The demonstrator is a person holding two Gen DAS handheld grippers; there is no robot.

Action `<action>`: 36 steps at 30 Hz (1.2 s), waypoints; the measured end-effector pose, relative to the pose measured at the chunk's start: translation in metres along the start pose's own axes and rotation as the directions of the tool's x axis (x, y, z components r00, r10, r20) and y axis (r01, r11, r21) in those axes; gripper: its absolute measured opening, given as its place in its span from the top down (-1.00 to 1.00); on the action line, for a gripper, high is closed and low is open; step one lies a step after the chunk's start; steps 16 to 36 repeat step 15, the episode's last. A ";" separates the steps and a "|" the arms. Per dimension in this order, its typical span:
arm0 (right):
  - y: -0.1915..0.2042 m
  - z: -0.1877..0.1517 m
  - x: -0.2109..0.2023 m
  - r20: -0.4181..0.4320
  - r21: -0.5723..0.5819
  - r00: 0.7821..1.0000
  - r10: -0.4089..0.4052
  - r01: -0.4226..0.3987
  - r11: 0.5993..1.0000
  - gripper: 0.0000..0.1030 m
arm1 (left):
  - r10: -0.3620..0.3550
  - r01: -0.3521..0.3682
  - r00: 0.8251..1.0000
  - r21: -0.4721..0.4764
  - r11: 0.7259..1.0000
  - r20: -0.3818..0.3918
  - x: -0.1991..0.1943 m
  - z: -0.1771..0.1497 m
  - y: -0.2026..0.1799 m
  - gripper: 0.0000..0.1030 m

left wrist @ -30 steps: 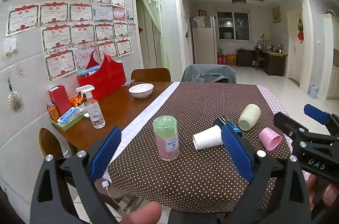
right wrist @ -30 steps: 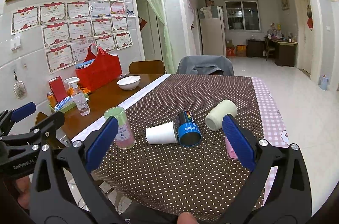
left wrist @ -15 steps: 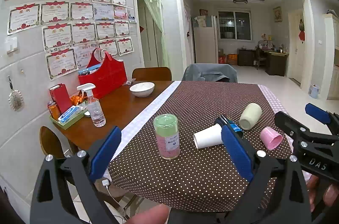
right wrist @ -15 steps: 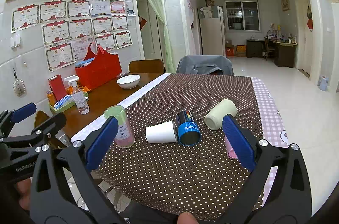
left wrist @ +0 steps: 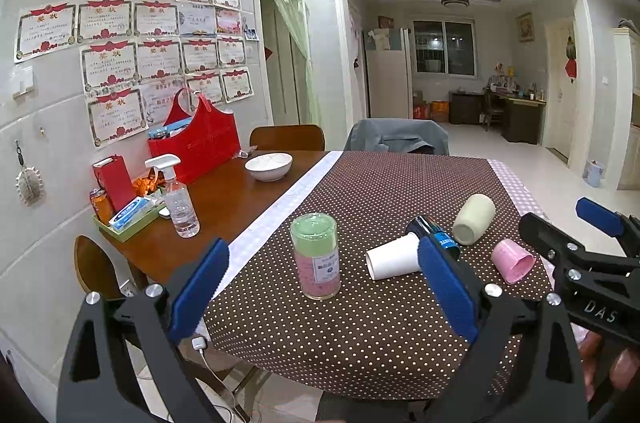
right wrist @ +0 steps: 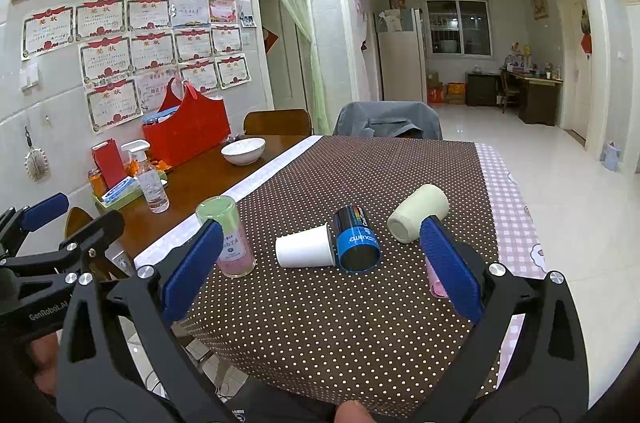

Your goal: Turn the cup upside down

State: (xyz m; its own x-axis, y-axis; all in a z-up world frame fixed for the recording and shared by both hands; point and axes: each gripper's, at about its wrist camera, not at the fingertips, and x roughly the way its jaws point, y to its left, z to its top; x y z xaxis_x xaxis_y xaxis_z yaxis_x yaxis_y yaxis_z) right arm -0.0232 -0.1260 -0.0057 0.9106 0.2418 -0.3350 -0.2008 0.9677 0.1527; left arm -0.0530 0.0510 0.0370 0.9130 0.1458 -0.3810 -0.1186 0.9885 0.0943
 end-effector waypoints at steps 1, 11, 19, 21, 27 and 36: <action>0.000 0.000 0.001 0.000 -0.001 1.000 -0.001 0.001 1.000 -0.88 | 0.000 0.000 1.000 0.002 1.000 0.003 0.000 -0.001 -0.001 -0.82; -0.001 -0.001 0.002 -0.003 0.000 1.000 0.000 0.000 1.000 -0.88 | 0.000 0.000 1.000 -0.001 1.000 -0.018 0.005 -0.002 0.000 -0.82; -0.001 -0.002 0.002 -0.004 0.000 1.000 0.001 -0.001 1.000 -0.88 | 0.000 0.000 1.000 -0.005 1.000 -0.024 0.007 -0.002 0.002 -0.82; -0.001 -0.002 0.002 -0.004 0.000 1.000 0.001 -0.001 1.000 -0.88 | 0.000 0.000 1.000 -0.005 1.000 -0.024 0.007 -0.002 0.002 -0.82; -0.001 -0.002 0.002 -0.004 0.000 1.000 0.001 -0.001 1.000 -0.88 | 0.000 0.000 1.000 -0.005 1.000 -0.024 0.007 -0.002 0.002 -0.82; -0.001 -0.002 0.002 -0.004 0.000 1.000 0.001 -0.001 1.000 -0.88 | 0.000 0.000 1.000 -0.005 1.000 -0.024 0.007 -0.002 0.002 -0.82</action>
